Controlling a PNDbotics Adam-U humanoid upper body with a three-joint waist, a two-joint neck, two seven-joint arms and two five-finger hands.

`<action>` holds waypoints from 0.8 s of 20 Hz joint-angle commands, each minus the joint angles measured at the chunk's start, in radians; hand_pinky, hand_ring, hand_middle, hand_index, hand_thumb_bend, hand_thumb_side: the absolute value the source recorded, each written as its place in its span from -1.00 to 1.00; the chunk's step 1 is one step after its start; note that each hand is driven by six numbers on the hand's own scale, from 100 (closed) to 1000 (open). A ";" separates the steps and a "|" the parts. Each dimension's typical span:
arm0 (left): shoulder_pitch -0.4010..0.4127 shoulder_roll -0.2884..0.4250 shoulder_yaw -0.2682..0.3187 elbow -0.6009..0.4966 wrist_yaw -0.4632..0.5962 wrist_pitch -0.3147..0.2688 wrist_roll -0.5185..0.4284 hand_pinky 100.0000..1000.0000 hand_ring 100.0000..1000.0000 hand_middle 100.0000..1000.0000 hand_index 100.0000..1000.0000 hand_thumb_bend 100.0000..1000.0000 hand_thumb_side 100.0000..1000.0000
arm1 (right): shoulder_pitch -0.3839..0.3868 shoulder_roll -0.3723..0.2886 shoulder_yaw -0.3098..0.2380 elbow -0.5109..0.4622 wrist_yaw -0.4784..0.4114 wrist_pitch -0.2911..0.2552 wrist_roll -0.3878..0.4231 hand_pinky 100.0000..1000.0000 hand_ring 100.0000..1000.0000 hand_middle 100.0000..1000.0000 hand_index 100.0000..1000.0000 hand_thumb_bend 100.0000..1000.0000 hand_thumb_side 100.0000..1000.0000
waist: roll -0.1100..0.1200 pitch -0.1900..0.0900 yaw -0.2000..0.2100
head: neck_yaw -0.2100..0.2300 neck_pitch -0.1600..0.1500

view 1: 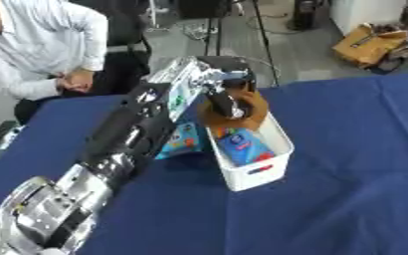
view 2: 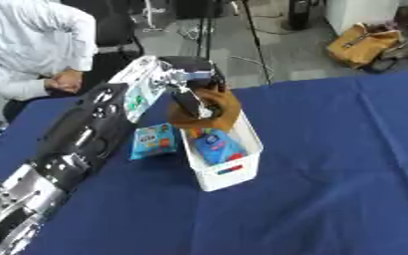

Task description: Pick up objects on the table and place them in the box.

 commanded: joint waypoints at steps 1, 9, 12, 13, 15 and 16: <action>-0.020 0.004 0.021 0.010 -0.022 0.002 0.020 -0.81 -0.59 -0.35 0.09 -1.00 -0.82 | -0.013 -0.006 0.002 -0.021 -0.010 -0.005 0.000 0.46 0.36 0.14 0.09 -1.00 0.05 | -0.011 -0.013 -0.003 | 0.006 -0.014; -0.019 -0.014 0.047 0.049 -0.054 0.012 0.065 -0.80 -0.60 -0.36 0.08 -1.00 -0.80 | -0.014 -0.004 0.002 -0.021 -0.018 -0.009 0.000 0.46 0.36 0.14 0.08 -1.00 0.04 | -0.005 -0.011 -0.019 | 0.012 -0.019; -0.020 -0.025 0.057 0.068 -0.079 0.020 0.078 -0.80 -0.59 -0.36 0.08 -1.00 -0.80 | -0.016 -0.003 0.003 -0.021 -0.020 -0.010 0.000 0.46 0.36 0.14 0.08 -1.00 0.04 | -0.004 -0.009 -0.025 | 0.016 -0.021; -0.019 -0.028 0.061 0.075 -0.086 0.023 0.082 -0.80 -0.59 -0.36 0.08 -1.00 -0.80 | -0.017 -0.003 0.003 -0.021 -0.021 -0.010 0.000 0.46 0.36 0.14 0.08 -1.00 0.04 | -0.004 -0.008 -0.026 | 0.016 -0.021; -0.019 -0.033 0.068 0.087 -0.101 0.027 0.089 -0.80 -0.58 -0.36 0.09 -1.00 -0.80 | -0.018 -0.003 0.003 -0.021 -0.022 -0.011 0.000 0.46 0.36 0.14 0.08 -1.00 0.04 | -0.004 -0.006 -0.028 | 0.018 -0.022; -0.019 -0.036 0.071 0.090 -0.106 0.026 0.092 -0.80 -0.58 -0.36 0.09 -1.00 -0.80 | -0.018 -0.003 0.003 -0.021 -0.023 -0.012 0.000 0.46 0.36 0.14 0.08 -1.00 0.04 | -0.004 -0.006 -0.029 | 0.018 -0.023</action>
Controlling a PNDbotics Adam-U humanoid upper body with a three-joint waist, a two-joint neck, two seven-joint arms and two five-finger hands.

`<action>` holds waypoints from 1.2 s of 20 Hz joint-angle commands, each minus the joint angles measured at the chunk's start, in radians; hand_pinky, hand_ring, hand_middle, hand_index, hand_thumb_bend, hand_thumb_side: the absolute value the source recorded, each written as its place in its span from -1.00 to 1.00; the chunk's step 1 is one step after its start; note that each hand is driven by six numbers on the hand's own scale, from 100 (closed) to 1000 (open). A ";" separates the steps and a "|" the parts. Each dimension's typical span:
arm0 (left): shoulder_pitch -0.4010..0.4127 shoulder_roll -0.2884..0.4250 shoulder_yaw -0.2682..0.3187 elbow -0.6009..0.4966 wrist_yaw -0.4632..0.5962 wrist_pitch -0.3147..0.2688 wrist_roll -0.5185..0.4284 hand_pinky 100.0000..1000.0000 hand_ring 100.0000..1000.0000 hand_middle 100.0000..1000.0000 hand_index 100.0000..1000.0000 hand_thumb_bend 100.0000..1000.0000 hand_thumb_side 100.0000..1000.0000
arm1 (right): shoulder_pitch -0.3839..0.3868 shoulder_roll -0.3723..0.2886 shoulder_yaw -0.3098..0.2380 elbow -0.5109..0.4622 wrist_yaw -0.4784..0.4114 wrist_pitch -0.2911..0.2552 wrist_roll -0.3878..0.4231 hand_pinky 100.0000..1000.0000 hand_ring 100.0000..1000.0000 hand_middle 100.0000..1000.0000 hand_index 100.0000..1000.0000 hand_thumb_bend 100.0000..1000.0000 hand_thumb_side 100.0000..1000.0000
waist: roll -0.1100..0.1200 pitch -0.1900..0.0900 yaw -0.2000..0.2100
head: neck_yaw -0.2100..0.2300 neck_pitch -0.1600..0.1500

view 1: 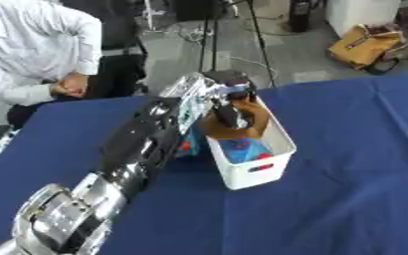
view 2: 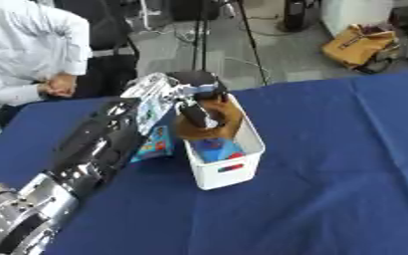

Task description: Pick up objects on the table and place them in the box.

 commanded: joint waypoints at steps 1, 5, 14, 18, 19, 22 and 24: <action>-0.019 0.002 0.016 0.003 -0.018 0.000 0.014 -0.75 -0.54 -0.31 0.16 -1.00 -0.80 | -0.017 -0.009 0.003 -0.021 -0.011 -0.004 0.000 0.46 0.36 0.14 0.08 -1.00 0.04 | -0.007 -0.014 -0.001 | 0.005 -0.008; -0.021 -0.005 0.017 0.015 -0.036 -0.001 -0.007 -0.69 -0.46 -0.23 0.26 -1.00 -0.80 | -0.018 -0.008 0.005 -0.021 -0.013 -0.006 0.000 0.46 0.36 0.14 0.08 -1.00 0.05 | -0.008 -0.013 0.000 | 0.006 -0.006; -0.042 -0.002 0.016 0.017 -0.044 -0.005 -0.224 -0.13 -0.04 0.08 0.47 -1.00 -0.45 | -0.014 -0.007 0.005 -0.021 -0.015 -0.007 0.000 0.45 0.35 0.14 0.07 -1.00 0.02 | -0.008 -0.024 0.017 | 0.004 0.004; -0.049 0.000 0.017 0.004 -0.035 0.001 -0.274 0.04 0.21 0.32 0.58 -1.00 -0.31 | -0.012 -0.004 0.008 -0.021 -0.016 -0.007 0.000 0.45 0.35 0.14 0.07 -1.00 0.01 | -0.007 -0.027 0.019 | 0.002 0.005; -0.050 0.001 0.017 0.001 -0.032 0.000 -0.281 0.06 0.26 0.37 0.59 -1.00 -0.30 | -0.011 -0.004 0.009 -0.021 -0.016 -0.007 0.000 0.45 0.35 0.13 0.07 -1.00 0.01 | -0.006 -0.027 0.019 | 0.001 0.005; -0.055 0.004 0.019 -0.012 -0.030 0.005 -0.278 0.06 0.32 0.43 0.65 -1.00 -0.28 | -0.010 -0.002 0.012 -0.021 -0.018 -0.007 0.000 0.45 0.35 0.13 0.06 -1.00 0.01 | -0.006 -0.028 0.019 | -0.001 0.005; -0.057 0.006 0.019 -0.019 -0.029 0.006 -0.263 0.04 0.34 0.44 0.66 -1.00 -0.26 | -0.009 -0.001 0.013 -0.021 -0.019 -0.006 0.000 0.45 0.35 0.13 0.06 -1.00 0.00 | -0.005 -0.029 0.020 | -0.001 0.005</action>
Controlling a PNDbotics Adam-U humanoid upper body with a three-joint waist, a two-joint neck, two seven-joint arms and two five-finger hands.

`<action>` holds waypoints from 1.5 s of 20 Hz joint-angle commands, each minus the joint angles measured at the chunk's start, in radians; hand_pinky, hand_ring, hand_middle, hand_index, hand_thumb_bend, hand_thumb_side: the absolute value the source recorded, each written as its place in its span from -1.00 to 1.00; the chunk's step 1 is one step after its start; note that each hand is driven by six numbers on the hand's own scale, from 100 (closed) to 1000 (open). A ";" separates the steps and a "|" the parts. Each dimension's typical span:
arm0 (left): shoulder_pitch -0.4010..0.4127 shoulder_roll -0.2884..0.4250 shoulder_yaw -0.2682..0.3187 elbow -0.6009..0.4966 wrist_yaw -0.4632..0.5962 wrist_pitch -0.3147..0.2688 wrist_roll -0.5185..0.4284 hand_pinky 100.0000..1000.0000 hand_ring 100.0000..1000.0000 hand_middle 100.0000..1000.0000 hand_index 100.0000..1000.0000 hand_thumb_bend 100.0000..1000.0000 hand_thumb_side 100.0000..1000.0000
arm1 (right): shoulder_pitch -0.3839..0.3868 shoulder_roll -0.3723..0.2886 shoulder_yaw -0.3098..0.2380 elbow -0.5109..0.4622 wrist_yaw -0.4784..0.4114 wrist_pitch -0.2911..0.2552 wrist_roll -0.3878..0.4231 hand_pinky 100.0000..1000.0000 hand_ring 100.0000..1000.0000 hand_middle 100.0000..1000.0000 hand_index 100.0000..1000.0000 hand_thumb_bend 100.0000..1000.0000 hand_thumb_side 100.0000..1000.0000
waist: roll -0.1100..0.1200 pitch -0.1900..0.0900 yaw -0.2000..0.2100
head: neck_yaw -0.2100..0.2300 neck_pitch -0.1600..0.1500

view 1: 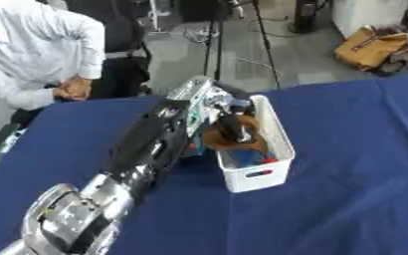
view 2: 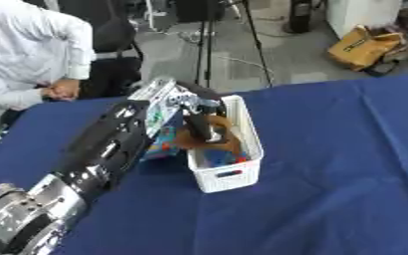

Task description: Pick up objects on the table and place them in the box.

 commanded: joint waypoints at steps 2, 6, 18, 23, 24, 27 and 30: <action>-0.034 0.025 0.008 -0.026 0.008 0.002 0.024 0.03 0.37 0.47 0.66 -1.00 -0.25 | -0.009 -0.003 0.003 -0.021 -0.008 -0.004 0.001 0.45 0.35 0.13 0.06 -1.00 0.00 | -0.005 -0.024 0.001 | -0.001 0.003; -0.034 0.024 0.007 -0.029 0.007 -0.001 0.050 0.12 0.47 0.60 0.71 -1.00 -0.19 | -0.010 -0.003 0.005 -0.021 -0.009 -0.004 0.001 0.45 0.35 0.13 0.06 -1.00 0.00 | -0.004 -0.025 -0.001 | -0.003 0.001; -0.034 0.015 0.005 -0.021 -0.040 -0.013 0.094 0.90 0.93 0.89 1.00 -0.95 -0.06 | -0.012 0.000 0.006 -0.021 -0.012 -0.008 0.001 0.44 0.35 0.13 0.06 -1.00 -0.01 | -0.002 -0.024 -0.006 | -0.004 0.001; -0.035 0.010 0.010 -0.009 -0.030 -0.049 0.042 1.00 1.00 0.95 1.00 -0.81 0.22 | -0.012 0.001 0.007 -0.021 -0.014 -0.007 0.001 0.44 0.35 0.13 0.05 -1.00 -0.01 | -0.003 -0.022 -0.006 | -0.003 0.003; -0.035 0.011 0.011 -0.009 -0.027 -0.053 0.033 1.00 1.00 0.95 1.00 -0.80 0.25 | -0.012 0.001 0.007 -0.021 -0.014 -0.007 0.001 0.44 0.35 0.13 0.05 -1.00 -0.01 | -0.003 -0.022 -0.006 | -0.003 0.003; -0.039 0.009 0.013 -0.004 -0.013 -0.063 -0.008 1.00 1.00 0.98 1.00 -0.74 0.40 | -0.011 0.002 0.008 -0.021 -0.015 -0.007 0.001 0.44 0.35 0.13 0.05 -1.00 -0.02 | -0.003 -0.022 -0.004 | -0.003 0.006; -0.043 0.011 0.016 -0.002 -0.004 -0.062 -0.054 1.00 1.00 0.99 1.00 -0.73 0.42 | -0.012 0.002 0.010 -0.021 -0.015 -0.008 0.001 0.44 0.35 0.12 0.05 -1.00 -0.03 | -0.003 -0.023 -0.002 | -0.004 0.007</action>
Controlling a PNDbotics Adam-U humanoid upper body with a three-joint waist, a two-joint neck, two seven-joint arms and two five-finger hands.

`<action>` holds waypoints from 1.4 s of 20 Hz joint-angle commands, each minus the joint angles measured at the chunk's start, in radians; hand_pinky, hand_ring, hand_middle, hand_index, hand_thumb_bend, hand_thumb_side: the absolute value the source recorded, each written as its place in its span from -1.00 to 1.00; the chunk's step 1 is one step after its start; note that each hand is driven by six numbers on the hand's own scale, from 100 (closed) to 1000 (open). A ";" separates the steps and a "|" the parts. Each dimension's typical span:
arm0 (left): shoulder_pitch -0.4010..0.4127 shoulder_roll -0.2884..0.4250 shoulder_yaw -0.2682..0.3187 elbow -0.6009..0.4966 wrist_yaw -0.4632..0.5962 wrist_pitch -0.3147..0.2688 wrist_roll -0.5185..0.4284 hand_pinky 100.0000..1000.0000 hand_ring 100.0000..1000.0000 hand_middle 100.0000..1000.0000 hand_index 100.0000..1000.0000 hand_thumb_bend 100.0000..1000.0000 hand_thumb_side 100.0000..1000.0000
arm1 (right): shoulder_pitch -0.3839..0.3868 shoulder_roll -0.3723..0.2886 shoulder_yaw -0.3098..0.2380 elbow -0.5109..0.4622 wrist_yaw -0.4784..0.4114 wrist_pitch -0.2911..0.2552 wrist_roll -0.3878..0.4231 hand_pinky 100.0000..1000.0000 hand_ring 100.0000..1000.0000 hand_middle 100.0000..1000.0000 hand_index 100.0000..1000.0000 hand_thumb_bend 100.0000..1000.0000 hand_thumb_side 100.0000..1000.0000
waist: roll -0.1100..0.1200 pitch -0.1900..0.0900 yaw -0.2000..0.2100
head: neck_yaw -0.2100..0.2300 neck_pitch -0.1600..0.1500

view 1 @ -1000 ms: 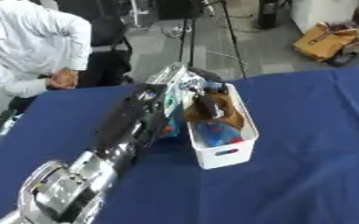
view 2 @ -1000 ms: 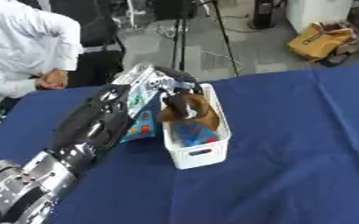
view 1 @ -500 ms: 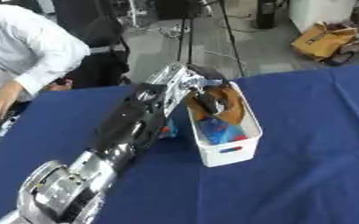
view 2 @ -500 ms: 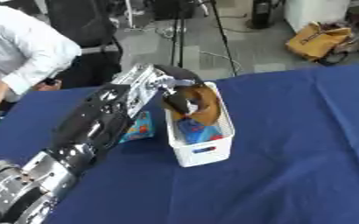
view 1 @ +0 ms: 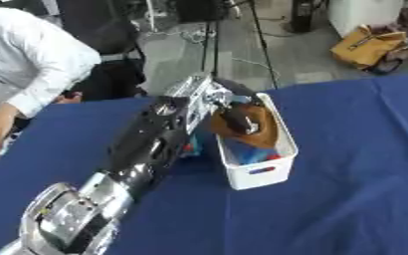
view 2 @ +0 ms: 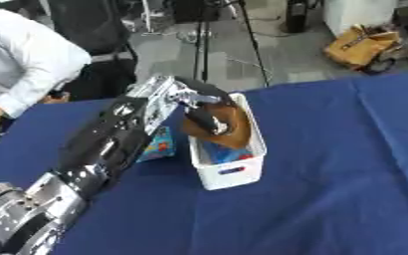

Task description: Pick up objects on the table and place them in the box.

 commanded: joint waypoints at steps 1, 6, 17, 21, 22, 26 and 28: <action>-0.036 0.012 0.010 -0.009 0.011 0.002 -0.043 1.00 1.00 0.99 1.00 -0.73 0.42 | -0.012 -0.006 0.002 -0.021 -0.006 -0.002 0.000 0.44 0.35 0.12 0.05 -1.00 -0.03 | -0.009 -0.023 0.003 | -0.001 0.006; -0.039 0.012 0.012 -0.015 0.015 0.009 -0.069 1.00 1.00 1.00 1.00 -0.73 0.39 | -0.014 -0.005 0.002 -0.021 -0.007 -0.003 0.000 0.44 0.35 0.12 0.05 -1.00 -0.02 | -0.010 -0.025 0.005 | -0.001 0.006; -0.044 0.004 0.016 -0.012 0.013 0.007 -0.093 1.00 1.00 1.00 1.00 -0.50 0.64 | -0.015 -0.001 0.005 -0.021 -0.010 -0.007 0.000 0.44 0.34 0.12 0.04 -1.00 -0.04 | -0.013 -0.033 0.007 | 0.000 0.001; -0.044 0.002 0.020 -0.013 0.041 0.002 -0.092 1.00 1.00 1.00 1.00 -0.32 0.89 | -0.015 -0.001 0.004 -0.021 -0.012 -0.007 0.000 0.44 0.34 0.12 0.04 -1.00 -0.05 | -0.013 -0.032 0.005 | 0.000 0.001; -0.044 0.002 0.020 -0.013 0.046 0.002 -0.090 1.00 1.00 1.00 1.00 -0.31 0.90 | -0.015 -0.001 0.004 -0.021 -0.013 -0.007 0.000 0.44 0.34 0.12 0.04 -1.00 -0.05 | -0.013 -0.032 0.005 | 0.000 0.001; -0.045 0.001 0.017 -0.013 0.052 0.007 -0.086 1.00 1.00 1.00 1.00 -0.29 0.92 | -0.016 -0.001 0.003 -0.021 -0.015 -0.008 0.000 0.43 0.34 0.11 0.03 -1.00 -0.05 | -0.013 -0.030 0.004 | 0.000 0.002; -0.045 0.000 0.016 -0.012 0.050 0.007 -0.085 1.00 1.00 1.00 1.00 -0.33 0.90 | -0.016 0.000 0.003 -0.021 -0.018 -0.008 0.000 0.43 0.34 0.11 0.03 -1.00 -0.06 | -0.013 -0.029 0.004 | 0.000 0.003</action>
